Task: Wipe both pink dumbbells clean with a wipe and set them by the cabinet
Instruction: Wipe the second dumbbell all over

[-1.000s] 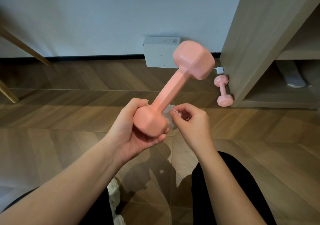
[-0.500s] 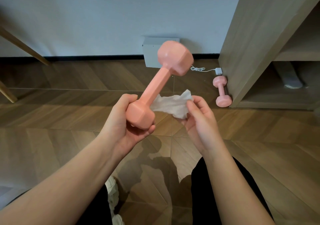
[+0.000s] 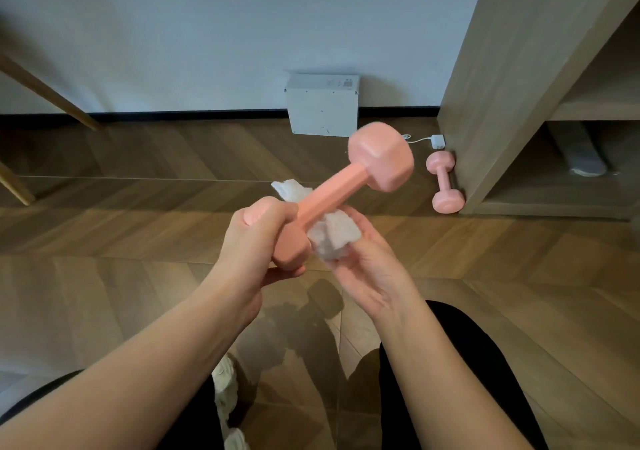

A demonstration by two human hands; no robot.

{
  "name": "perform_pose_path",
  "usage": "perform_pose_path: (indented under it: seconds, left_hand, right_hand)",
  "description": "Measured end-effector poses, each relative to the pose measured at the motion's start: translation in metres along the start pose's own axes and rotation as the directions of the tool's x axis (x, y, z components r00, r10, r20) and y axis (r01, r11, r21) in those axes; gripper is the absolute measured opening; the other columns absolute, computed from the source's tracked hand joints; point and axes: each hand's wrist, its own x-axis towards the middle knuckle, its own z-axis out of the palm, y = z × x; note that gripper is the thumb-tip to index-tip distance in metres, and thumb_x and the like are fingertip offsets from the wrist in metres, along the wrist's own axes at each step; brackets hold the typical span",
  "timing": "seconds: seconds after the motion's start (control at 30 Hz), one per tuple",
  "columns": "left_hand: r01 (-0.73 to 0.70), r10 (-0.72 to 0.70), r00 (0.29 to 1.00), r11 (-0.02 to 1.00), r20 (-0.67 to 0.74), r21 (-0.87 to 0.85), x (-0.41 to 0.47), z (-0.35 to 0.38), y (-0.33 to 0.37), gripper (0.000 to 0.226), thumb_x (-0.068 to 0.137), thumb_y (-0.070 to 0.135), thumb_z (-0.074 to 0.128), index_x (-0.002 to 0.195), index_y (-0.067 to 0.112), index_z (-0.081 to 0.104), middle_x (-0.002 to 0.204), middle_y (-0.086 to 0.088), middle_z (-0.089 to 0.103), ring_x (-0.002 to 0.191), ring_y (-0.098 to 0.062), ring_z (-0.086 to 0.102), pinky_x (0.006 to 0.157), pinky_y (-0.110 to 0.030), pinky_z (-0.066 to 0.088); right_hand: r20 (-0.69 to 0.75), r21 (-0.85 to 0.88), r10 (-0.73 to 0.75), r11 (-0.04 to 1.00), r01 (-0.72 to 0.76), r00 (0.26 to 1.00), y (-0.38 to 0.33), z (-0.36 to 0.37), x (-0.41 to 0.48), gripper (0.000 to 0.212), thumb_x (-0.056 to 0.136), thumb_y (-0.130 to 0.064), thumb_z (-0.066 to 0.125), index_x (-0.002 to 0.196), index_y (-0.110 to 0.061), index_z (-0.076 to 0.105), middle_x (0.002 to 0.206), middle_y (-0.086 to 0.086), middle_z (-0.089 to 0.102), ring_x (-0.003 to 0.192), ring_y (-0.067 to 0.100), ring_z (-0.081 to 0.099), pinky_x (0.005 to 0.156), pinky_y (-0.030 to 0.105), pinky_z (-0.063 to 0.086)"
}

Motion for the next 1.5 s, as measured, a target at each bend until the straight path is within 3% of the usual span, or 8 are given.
perform_pose_path:
  seconds: [0.17,0.33,0.5,0.73,0.9,1.1,1.4,1.5]
  left_hand:
    - [0.017,-0.016,1.000,0.997,-0.009,0.078,-0.004,0.008,-0.007,0.065,0.060,0.038,0.068,0.117,0.009,0.054,0.101,-0.007,0.060,0.077,-0.020,0.065,0.057,-0.032,0.056]
    - [-0.007,0.006,1.000,0.996,0.014,0.090,-0.004,0.012,-0.006,0.058,0.065,0.036,0.071,0.112,0.006,0.054,0.098,-0.009,0.058,0.074,-0.018,0.063,0.056,-0.031,0.055]
    - [-0.032,0.036,0.998,0.997,-0.045,0.071,-0.004,0.013,-0.009,0.029,0.077,0.029,0.075,0.100,0.024,0.057,0.089,0.003,0.064,0.067,-0.010,0.069,0.056,-0.034,0.061]
    - [0.046,-0.044,0.997,0.998,-0.062,0.033,-0.003,0.010,-0.007,0.066,0.063,0.039,0.074,0.120,0.017,0.052,0.108,-0.008,0.060,0.080,-0.020,0.066,0.057,-0.032,0.058]
    - [0.053,-0.052,0.992,0.999,-0.117,0.001,0.003,0.006,-0.011,0.045,0.080,0.031,0.069,0.120,0.018,0.053,0.106,-0.008,0.060,0.075,-0.020,0.065,0.055,-0.032,0.057]
    - [0.073,-0.072,0.990,0.997,-0.119,0.003,0.004,0.006,-0.015,0.043,0.080,0.033,0.070,0.116,0.020,0.051,0.104,-0.008,0.059,0.075,-0.022,0.065,0.055,-0.032,0.057]
    - [0.070,-0.067,0.990,0.997,-0.124,0.023,0.006,0.005,-0.015,0.042,0.082,0.033,0.069,0.118,0.020,0.052,0.102,-0.008,0.059,0.074,-0.021,0.065,0.055,-0.032,0.057]
    - [0.094,-0.091,0.987,0.995,-0.129,0.020,0.006,0.004,-0.016,0.044,0.081,0.034,0.070,0.118,0.021,0.050,0.104,-0.009,0.059,0.076,-0.023,0.065,0.055,-0.033,0.058]
  right_hand:
    - [-0.106,-0.146,0.033,0.988,-0.049,0.994,0.011,0.002,0.003,0.040,0.072,-0.015,0.076,0.108,-0.021,0.060,0.100,0.000,0.073,0.100,0.014,0.064,0.091,0.038,0.051]
    - [-0.057,-0.216,0.059,0.974,-0.070,0.997,0.016,-0.001,0.000,0.042,0.063,-0.033,0.076,0.102,-0.028,0.060,0.100,-0.007,0.073,0.114,0.014,0.056,0.095,0.042,0.039]
    - [-0.017,-0.273,-0.078,0.959,0.071,0.997,0.019,-0.002,0.001,0.033,0.070,-0.034,0.072,0.101,-0.025,0.063,0.098,-0.013,0.074,0.098,0.005,0.068,0.088,0.028,0.047]
    - [-0.054,-0.599,-0.195,0.791,0.124,0.979,0.015,-0.003,0.001,0.021,0.088,-0.045,0.062,0.106,-0.034,0.063,0.089,-0.025,0.071,0.083,-0.012,0.064,0.059,0.006,0.047]
    - [-0.247,-0.477,-0.202,0.876,0.063,0.948,0.019,-0.006,0.006,0.049,0.077,-0.043,0.076,0.119,-0.028,0.056,0.106,-0.008,0.068,0.096,0.011,0.063,0.074,0.026,0.050]
    - [-0.204,-0.507,-0.165,0.861,0.040,0.965,0.017,-0.014,0.011,0.010,0.087,-0.039,0.067,0.092,-0.034,0.074,0.075,-0.011,0.069,0.074,0.013,0.050,0.061,0.024,0.043]
    - [-0.307,-0.465,-0.169,0.885,0.008,0.936,0.010,-0.015,0.013,0.052,0.079,-0.034,0.076,0.122,-0.019,0.052,0.107,0.002,0.065,0.083,0.013,0.056,0.062,0.026,0.043]
    - [-0.343,-0.422,-0.091,0.904,-0.066,0.935,0.012,-0.016,0.012,0.028,0.083,-0.031,0.073,0.108,-0.022,0.062,0.100,0.000,0.066,0.084,0.014,0.056,0.061,0.025,0.044]
